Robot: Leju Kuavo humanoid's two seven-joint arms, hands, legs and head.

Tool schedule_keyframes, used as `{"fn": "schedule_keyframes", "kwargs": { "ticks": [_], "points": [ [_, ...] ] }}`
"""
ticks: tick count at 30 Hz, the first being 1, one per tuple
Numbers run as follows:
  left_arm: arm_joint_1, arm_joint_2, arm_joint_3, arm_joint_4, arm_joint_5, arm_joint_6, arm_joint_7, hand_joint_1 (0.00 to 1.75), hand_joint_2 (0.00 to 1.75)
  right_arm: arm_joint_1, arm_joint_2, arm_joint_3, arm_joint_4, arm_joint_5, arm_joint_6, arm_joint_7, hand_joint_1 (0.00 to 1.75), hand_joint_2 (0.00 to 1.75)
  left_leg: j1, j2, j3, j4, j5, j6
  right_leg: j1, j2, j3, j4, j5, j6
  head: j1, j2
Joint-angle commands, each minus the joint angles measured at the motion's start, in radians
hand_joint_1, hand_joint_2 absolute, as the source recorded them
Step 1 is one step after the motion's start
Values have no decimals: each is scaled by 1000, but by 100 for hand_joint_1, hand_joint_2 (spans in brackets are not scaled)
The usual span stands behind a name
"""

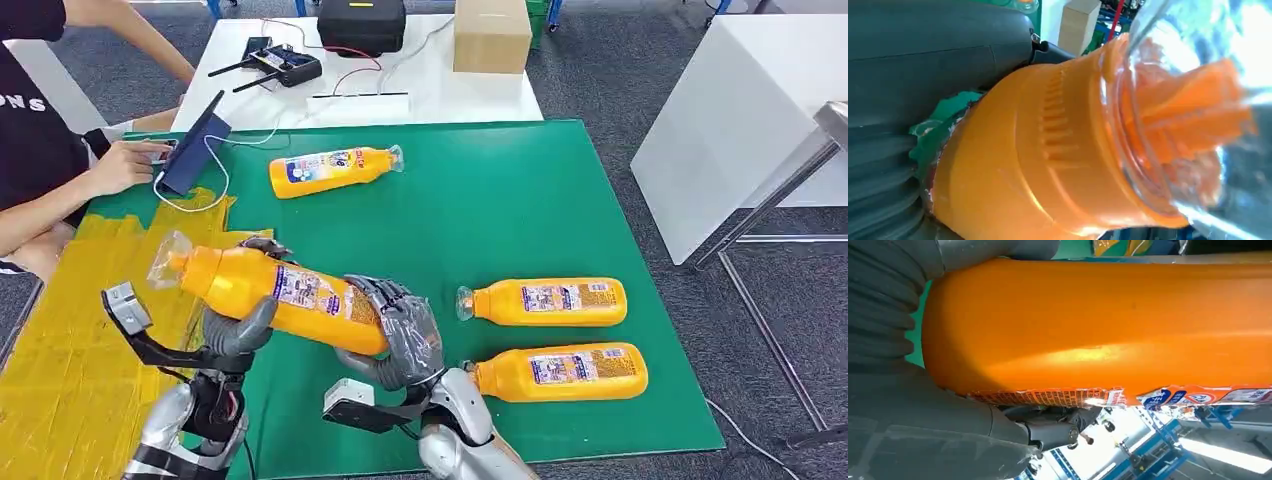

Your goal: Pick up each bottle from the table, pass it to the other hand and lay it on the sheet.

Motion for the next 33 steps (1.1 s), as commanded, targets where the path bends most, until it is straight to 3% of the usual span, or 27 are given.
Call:
{"fn": "schedule_keyframes", "kwargs": {
  "ticks": [1,11,12,13,17,19,22,26,28,33],
  "points": [
    [-72,-13,-18,43,-7,12,-4,175,175,8,-38,35,24,-8,32,-9,175,175,1,-3,3,0,-1,-1,1,-4,4,-1,-1,0,0,0],
    [-67,-12,-5,22,-48,62,-24,175,175,32,-50,12,-35,-40,40,-15,175,175,1,-3,2,0,0,-1,1,-4,3,-1,-1,0,0,0],
    [-70,-9,-6,16,-97,104,-36,175,175,47,-52,-6,-65,-47,17,-24,154,175,1,-3,1,0,0,-1,1,-3,2,-1,-1,0,0,0],
    [-78,-2,-9,11,-169,156,-55,175,175,67,-47,-34,-99,-62,-34,-44,0,175,1,-4,2,0,-1,-1,1,-4,4,-1,-1,0,0,0],
    [-174,24,3,44,-682,577,-82,175,175,138,-97,-137,-308,-232,17,-58,0,175,2,-8,1,2,-1,-1,2,-8,4,0,-3,0,0,0],
    [-209,40,32,73,-921,682,-9,175,175,171,-117,-207,-395,-270,51,-72,0,175,3,-10,1,3,-2,-2,3,-10,5,2,-4,-1,0,0],
    [-286,70,51,166,-1253,719,121,175,175,205,-130,-295,-478,-298,88,-87,0,175,0,-3,-1,0,1,-1,0,-3,1,0,0,0,-1,0],
    [-406,136,80,365,-1871,740,388,175,175,242,-125,-385,-552,-348,145,-115,0,175,0,-10,-1,1,1,-1,0,-9,2,0,-1,0,0,0],
    [-441,161,72,433,-1939,690,411,175,175,253,-125,-399,-574,-363,156,-121,0,175,1,-6,1,1,1,-2,1,-5,3,1,-1,0,0,0],
    [-536,287,-160,602,-1953,600,572,175,175,260,-125,-432,-614,-391,165,-124,0,175,1,-4,2,0,0,-2,1,-5,3,1,-1,-1,0,0]
  ]
}}
